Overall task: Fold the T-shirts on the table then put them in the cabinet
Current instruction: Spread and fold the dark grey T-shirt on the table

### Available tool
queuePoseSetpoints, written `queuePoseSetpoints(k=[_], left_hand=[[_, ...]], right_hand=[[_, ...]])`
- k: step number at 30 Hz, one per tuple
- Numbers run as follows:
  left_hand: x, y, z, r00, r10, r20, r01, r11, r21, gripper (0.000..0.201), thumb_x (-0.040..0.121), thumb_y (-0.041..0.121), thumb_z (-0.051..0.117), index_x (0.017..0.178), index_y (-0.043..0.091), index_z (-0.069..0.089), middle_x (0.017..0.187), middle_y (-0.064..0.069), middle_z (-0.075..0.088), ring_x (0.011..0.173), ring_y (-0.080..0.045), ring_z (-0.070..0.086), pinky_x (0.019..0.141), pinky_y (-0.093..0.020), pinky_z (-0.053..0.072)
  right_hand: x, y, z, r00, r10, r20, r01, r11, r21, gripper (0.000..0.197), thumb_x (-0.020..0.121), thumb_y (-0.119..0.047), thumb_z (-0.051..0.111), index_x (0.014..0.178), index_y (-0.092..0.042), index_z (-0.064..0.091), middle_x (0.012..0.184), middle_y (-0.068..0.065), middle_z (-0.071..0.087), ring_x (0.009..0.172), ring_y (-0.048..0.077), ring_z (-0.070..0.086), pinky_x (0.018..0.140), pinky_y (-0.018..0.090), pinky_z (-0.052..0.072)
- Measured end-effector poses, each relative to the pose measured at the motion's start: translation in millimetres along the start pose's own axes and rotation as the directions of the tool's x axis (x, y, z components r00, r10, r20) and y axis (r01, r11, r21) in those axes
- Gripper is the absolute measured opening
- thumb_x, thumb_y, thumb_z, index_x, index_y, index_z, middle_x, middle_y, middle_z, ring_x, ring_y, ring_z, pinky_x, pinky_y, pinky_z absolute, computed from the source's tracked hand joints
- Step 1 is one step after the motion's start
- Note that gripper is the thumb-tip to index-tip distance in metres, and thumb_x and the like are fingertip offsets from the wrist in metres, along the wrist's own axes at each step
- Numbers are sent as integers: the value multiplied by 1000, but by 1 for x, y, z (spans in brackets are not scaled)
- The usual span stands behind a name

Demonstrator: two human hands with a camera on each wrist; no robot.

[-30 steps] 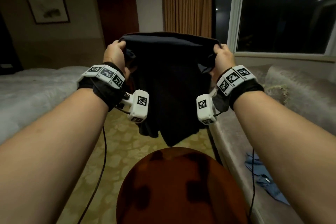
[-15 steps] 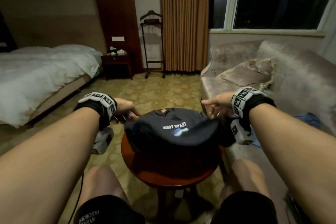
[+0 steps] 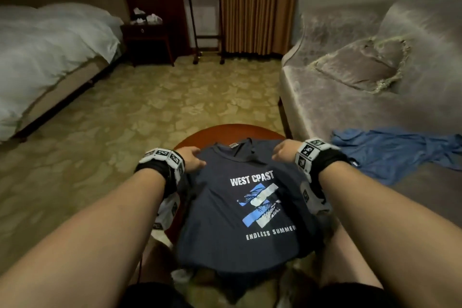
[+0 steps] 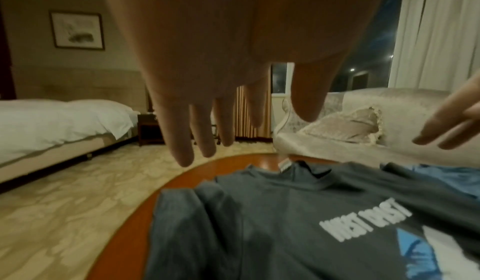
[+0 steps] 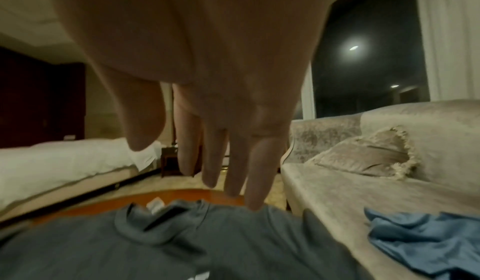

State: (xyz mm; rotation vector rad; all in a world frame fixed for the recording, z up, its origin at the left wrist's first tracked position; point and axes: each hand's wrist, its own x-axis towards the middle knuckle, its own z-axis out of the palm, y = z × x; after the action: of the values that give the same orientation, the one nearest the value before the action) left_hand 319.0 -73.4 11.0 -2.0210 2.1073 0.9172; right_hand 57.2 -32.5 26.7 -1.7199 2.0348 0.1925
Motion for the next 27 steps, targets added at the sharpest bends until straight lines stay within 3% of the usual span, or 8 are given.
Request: queuePoseSetpoints(k=[3, 5, 7, 10, 15, 18, 23, 27], left_hand=[[47, -11, 29, 998, -26, 50, 23, 998, 61, 69, 95, 35, 55, 152, 19, 20, 156, -7, 25, 140, -27, 31, 109, -31, 31], [75, -19, 49, 997, -52, 61, 46, 994, 99, 74, 95, 42, 53, 153, 25, 10, 160, -9, 6, 145, -33, 15, 117, -40, 21], [99, -27, 63, 993, -107, 58, 101, 989, 104, 78, 94, 50, 50, 153, 31, 3, 160, -7, -7, 146, -37, 2, 118, -47, 12], [128, -34, 66, 982, -189, 26, 185, 978, 93, 81, 92, 61, 42, 152, 34, -5, 159, -5, -15, 145, -37, -10, 118, -51, 6], [158, -45, 54, 958, -287, 21, 283, 952, 119, 87, 85, 77, 29, 152, 32, -5, 159, -5, -17, 144, -39, -13, 115, -55, 0], [166, -57, 46, 943, -332, 20, 327, 937, 125, 92, 81, 81, 29, 152, 33, -3, 159, -5, -18, 144, -42, -11, 115, -58, 0], [173, -80, 41, 936, -347, 59, 338, 933, 124, 100, 74, 87, 33, 150, 37, -8, 159, -6, -18, 144, -42, -10, 115, -59, 5], [170, -81, 38, 932, -351, 88, 341, 933, 110, 107, 66, 92, 31, 149, 39, -11, 158, -6, -19, 144, -43, -9, 115, -60, 6]], right_hand=[[46, -8, 29, 994, -21, 109, 18, 999, 32, 47, 99, -25, 48, 144, -12, 40, 151, 8, 36, 138, 25, 36, 112, 33, 29], [79, -13, 48, 992, -41, 118, 34, 997, 64, 52, 99, -23, 48, 148, -21, 33, 158, 10, 19, 140, 28, 31, 112, 32, 29], [108, -15, 56, 997, -52, 51, 48, 995, 83, 52, 99, -20, 45, 148, -22, 31, 160, 8, 9, 141, 31, 29, 112, 32, 30], [146, -17, 58, 998, -67, -15, 67, 994, 80, 49, 99, -13, 38, 148, -13, 30, 160, 8, 11, 141, 30, 27, 111, 32, 28], [190, -13, 68, 998, 5, 66, 2, 995, -98, 43, 104, -22, 22, 145, -13, 32, 160, 10, 0, 146, 35, -7, 118, 49, 0], [204, 1, 63, 994, 107, 24, -107, 994, -33, 55, 103, -41, 19, 153, -17, 12, 161, 5, -3, 146, 34, -5, 119, 45, 2], [218, 24, 65, 989, 147, 32, -149, 988, 48, 61, 100, -47, 18, 153, -18, 12, 161, 3, -4, 147, 28, -5, 120, 46, 1], [194, 15, 49, 988, 124, 95, -144, 957, 251, 62, 100, -26, 41, 154, -20, 9, 161, 0, -3, 147, 26, -6, 118, 37, 3]])
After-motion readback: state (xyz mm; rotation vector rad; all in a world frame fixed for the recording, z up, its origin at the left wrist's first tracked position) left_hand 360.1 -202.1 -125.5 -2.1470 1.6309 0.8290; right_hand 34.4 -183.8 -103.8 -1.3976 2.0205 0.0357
